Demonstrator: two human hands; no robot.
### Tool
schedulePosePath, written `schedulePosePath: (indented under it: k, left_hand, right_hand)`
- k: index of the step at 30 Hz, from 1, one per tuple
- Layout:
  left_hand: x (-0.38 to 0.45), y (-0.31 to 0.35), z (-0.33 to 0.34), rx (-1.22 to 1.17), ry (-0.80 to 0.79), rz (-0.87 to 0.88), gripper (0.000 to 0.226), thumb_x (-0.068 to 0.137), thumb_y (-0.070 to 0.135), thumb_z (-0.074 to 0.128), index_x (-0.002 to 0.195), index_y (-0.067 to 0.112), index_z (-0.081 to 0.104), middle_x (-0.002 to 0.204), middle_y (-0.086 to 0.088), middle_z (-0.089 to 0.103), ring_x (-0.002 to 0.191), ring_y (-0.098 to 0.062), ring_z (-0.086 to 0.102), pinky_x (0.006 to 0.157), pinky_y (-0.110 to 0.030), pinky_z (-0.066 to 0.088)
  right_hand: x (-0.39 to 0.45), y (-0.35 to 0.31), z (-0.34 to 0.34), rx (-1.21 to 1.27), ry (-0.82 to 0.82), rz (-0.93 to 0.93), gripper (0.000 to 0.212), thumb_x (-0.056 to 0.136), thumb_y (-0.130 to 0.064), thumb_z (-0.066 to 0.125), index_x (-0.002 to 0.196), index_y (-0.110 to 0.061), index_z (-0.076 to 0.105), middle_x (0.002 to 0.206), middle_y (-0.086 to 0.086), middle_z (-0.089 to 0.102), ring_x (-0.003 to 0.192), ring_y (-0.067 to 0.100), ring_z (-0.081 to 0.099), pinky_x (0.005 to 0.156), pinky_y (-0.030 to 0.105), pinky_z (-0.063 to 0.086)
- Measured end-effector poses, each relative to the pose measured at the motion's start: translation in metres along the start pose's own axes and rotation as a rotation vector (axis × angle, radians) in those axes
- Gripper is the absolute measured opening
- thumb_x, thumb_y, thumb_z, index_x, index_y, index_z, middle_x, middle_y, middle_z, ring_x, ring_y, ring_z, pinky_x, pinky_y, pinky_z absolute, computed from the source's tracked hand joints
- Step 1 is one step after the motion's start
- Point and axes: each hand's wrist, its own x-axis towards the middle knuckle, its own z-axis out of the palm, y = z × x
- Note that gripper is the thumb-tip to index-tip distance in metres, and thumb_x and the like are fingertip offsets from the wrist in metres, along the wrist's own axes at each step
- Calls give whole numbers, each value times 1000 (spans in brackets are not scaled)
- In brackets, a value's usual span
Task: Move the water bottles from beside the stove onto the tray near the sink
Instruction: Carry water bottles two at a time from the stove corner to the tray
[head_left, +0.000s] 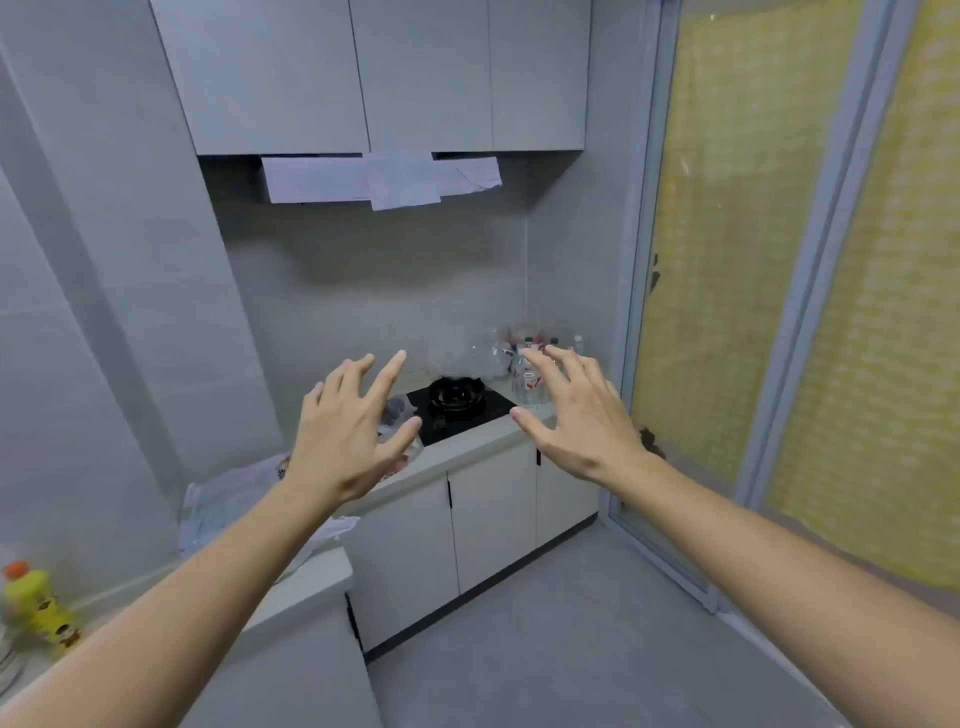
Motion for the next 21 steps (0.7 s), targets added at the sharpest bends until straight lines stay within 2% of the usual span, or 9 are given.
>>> schedulePosePath:
  k: [9,15,21]
  left_hand:
    - [108,43,114,-42,-46,-53,82,93,72,30,166,35,25,155,-10,47,147,-31,40,111,-51,39]
    - [153,68,189,-95,-82,-38,77,95,67,41,164,36,29,146,-5,51,139,-29,47,107,-50,42]
    - [208,66,268,-136,-183,-59,80,95,69,34,166,34,25,151,-8,49,142,-30,44,109,-51,42]
  right_hand:
    - [68,121,77,84,-109,65,74,98,-59,53,163,-34,28,165,-2,34,152,22,27,121,48,34]
    - [105,190,126,137,-158,126,75,97,-58,55,162,-32,29,163,-3,35,152,23,29,120,50,38]
    - [146,243,177,159,-207,188,75,98,-54,57,163,-31,28,162,-3,34,151,23,29,119,49,39]
